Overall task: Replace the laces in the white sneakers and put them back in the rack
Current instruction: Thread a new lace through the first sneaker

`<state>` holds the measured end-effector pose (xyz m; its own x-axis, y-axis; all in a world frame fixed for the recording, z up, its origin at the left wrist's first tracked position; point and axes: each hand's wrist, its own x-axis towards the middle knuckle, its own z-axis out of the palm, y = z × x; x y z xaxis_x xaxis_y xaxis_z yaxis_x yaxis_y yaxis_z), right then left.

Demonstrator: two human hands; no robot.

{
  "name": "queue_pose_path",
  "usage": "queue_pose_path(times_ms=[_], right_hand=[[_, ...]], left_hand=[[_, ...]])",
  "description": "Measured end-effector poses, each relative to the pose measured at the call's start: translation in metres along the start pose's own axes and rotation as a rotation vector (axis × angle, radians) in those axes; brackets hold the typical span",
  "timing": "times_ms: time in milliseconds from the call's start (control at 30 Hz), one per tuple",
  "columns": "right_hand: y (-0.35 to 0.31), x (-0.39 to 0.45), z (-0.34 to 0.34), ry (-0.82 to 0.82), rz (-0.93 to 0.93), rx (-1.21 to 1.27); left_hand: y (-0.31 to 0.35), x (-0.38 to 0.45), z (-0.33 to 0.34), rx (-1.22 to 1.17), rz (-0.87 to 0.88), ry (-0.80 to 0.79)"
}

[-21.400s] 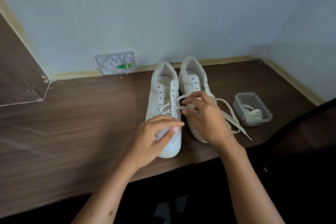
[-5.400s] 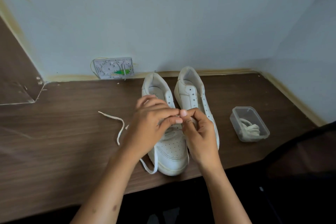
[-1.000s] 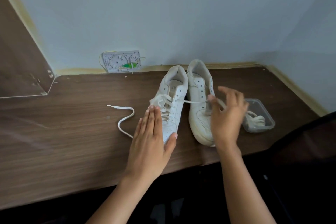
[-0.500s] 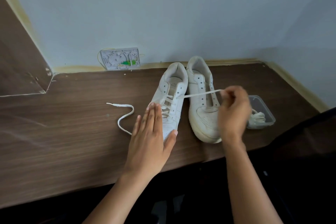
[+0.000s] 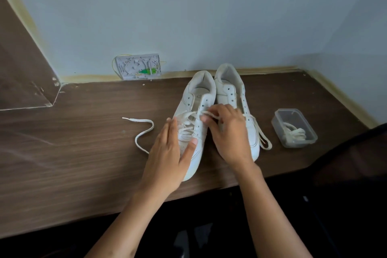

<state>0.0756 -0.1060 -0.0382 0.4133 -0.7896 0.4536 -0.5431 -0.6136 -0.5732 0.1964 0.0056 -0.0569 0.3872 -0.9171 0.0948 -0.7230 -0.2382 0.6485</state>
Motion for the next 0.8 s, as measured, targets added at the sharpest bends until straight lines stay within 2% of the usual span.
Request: queue_pose_path(times_ms=[133, 233, 400, 500, 633, 800], right_hand=[[0.002, 0.002, -0.002, 0.088, 0.027, 0.034], [0.001, 0.003, -0.007, 0.115, 0.073, 0.065], [-0.001, 0.002, -0.007, 0.067, 0.108, 0.137], [-0.003, 0.001, -0.010, 0.105, 0.137, 0.192], [-0.012, 0.001, -0.014, 0.195, 0.110, 0.244], [-0.031, -0.001, -0.015, 0.102, 0.214, 0.530]], left_hand=[[0.001, 0.000, -0.001, 0.062, 0.007, -0.001], [0.001, -0.001, 0.000, -0.025, -0.003, -0.012], [-0.012, 0.005, -0.009, -0.146, -0.047, 0.215], [-0.023, 0.013, -0.022, -0.211, -0.149, 0.187], [-0.022, 0.015, -0.031, -0.532, -0.210, 0.052], [-0.001, 0.016, -0.036, -0.965, -0.101, 0.235]])
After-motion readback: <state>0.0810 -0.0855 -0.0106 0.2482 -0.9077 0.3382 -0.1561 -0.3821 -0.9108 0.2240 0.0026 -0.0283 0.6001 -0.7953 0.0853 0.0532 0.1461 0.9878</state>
